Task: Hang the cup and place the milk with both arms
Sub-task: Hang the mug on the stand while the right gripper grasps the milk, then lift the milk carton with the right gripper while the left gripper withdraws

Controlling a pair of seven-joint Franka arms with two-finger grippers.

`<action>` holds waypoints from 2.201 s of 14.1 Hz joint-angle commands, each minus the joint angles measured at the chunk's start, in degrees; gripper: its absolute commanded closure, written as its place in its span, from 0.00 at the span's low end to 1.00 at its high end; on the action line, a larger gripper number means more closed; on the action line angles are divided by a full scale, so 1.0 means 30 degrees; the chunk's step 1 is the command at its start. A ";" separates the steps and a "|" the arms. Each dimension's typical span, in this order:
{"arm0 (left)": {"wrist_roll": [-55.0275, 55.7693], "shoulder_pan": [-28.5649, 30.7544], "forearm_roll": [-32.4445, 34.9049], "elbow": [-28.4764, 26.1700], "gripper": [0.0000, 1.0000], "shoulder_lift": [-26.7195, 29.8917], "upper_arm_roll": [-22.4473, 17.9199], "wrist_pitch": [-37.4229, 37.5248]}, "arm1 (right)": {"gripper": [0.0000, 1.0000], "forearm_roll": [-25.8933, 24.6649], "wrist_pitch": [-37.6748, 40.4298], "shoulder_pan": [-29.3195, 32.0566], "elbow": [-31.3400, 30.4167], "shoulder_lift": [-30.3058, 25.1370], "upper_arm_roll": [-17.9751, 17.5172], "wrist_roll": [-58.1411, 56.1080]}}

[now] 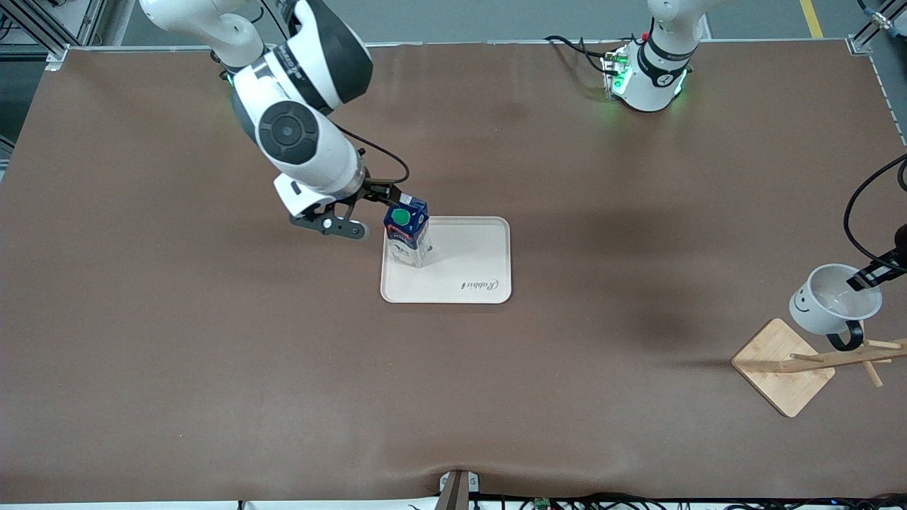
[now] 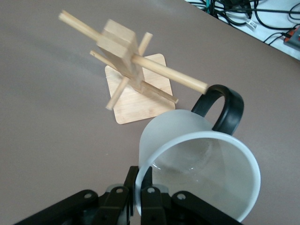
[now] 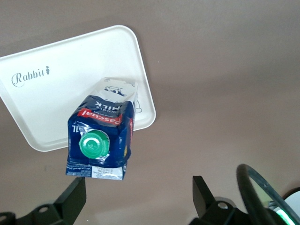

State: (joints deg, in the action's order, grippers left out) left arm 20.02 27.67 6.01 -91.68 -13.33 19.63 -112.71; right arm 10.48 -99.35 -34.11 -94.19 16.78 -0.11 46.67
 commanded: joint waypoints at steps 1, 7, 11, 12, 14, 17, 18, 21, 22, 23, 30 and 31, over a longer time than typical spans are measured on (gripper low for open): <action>-0.0433 0.0471 -0.1180 -0.0349 1.00 0.0517 0.0020 -0.0543 | 0.00 0.0258 -0.0865 -0.0874 0.0166 0.0760 0.0212 0.2042; -0.0961 0.1322 -0.2062 -0.0349 1.00 0.0050 -0.0010 -0.1304 | 0.00 0.0258 -0.2389 -0.1375 0.0166 0.1845 0.0212 0.2960; -0.0961 0.1613 -0.2737 -0.0349 1.00 -0.0479 -0.0039 -0.1831 | 0.00 0.0345 -0.2597 -0.1405 0.0195 0.2110 0.0212 0.3194; -0.0961 0.1644 -0.2737 -0.0349 0.99 -0.0624 -0.0010 -0.1949 | 0.00 0.0346 -0.2655 -0.1347 0.0195 0.2110 0.0212 0.3194; -0.0961 0.1673 -0.2708 -0.0320 0.69 -0.0946 -0.0039 -0.1979 | 0.00 0.0346 -0.2685 -0.1376 0.0195 0.2372 0.0212 0.3194; -0.0903 0.1645 -0.2649 0.0324 0.00 -0.1124 -0.0039 -0.2009 | 0.00 0.0346 -0.3123 -0.1492 0.0166 0.2637 0.0212 0.3630; -0.0845 0.1615 -0.2591 0.0383 0.00 -0.0979 0.0048 -0.1951 | 0.00 0.0346 -0.3270 -0.1522 0.0195 0.2783 0.0212 0.4069; -0.0815 0.1323 -0.2415 0.1551 0.00 -0.0919 0.0253 -0.0668 | 0.00 0.0317 -0.3359 -0.1551 0.0166 0.3018 0.0212 0.4103; -0.0844 0.1206 -0.2385 0.2136 0.00 -0.0919 0.0283 0.0093 | 0.30 0.0259 -0.3272 -0.1580 0.0166 0.3019 0.0212 0.4074; -0.0844 0.0886 -0.2211 0.2461 0.00 -0.0890 0.0370 0.0797 | 0.68 0.0287 -0.3126 -0.1552 0.0195 0.2990 0.0212 0.4131; -0.3092 0.0706 -0.0773 0.2698 0.00 0.0922 0.1337 0.4694 | 0.93 0.0317 -0.0533 -0.1172 0.2556 0.2872 0.0241 0.4543; -0.3477 0.0707 -0.0774 0.2698 0.00 0.1275 0.1338 0.5106 | 0.93 0.0288 0.1223 -0.0822 0.3728 0.2901 0.0241 0.4455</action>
State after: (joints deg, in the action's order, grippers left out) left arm 12.81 29.41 2.85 -83.74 -12.02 23.39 -100.60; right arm 10.49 -103.71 -37.97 -89.52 25.64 0.42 59.44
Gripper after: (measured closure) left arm 0.000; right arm 0.357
